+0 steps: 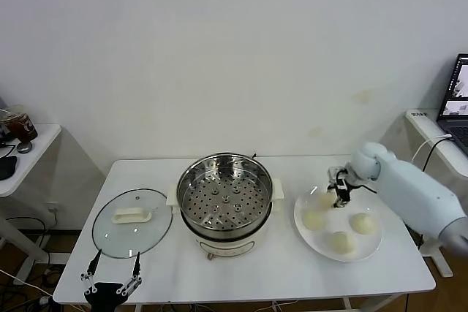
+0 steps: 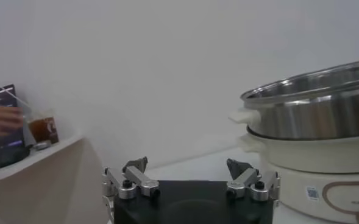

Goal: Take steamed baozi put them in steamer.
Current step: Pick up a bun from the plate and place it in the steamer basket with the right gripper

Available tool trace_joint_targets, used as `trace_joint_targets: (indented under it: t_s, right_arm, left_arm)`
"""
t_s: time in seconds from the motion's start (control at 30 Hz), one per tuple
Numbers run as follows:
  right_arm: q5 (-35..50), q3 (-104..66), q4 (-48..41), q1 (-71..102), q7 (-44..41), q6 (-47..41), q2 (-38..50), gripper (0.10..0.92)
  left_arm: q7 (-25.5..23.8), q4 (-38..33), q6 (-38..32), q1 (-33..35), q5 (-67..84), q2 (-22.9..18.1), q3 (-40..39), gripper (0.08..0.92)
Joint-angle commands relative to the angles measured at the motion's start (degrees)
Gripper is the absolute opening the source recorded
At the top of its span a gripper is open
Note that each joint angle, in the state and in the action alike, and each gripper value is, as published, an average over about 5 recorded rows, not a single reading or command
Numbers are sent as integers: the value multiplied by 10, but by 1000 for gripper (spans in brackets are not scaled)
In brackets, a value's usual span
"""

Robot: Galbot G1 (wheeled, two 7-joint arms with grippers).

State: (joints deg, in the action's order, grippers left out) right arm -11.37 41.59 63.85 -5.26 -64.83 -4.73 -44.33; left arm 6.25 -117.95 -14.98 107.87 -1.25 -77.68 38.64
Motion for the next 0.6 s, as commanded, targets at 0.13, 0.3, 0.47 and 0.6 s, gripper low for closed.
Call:
trace_joint_targets:
  t_s: [0.13,0.3,0.47,0.6]
  right_arm:
    - [157,149,66,-282,-24,83,-7,560]
    - [215,218,80,-345,-11,127,-82,564]
    - [209,260,78,-341,11,175,-184,569]
    - [192,291,58,-319,24,240,-259,574]
  left_arm:
    - [0,-3,-1,-2,4,3,0,823]
    - [-1,-6,-6,-2,7,8,6,823]
    - [0,-5,-13,-2,8,10,13,823]
    - [-1,-4,-15,-2,8,9,19,823]
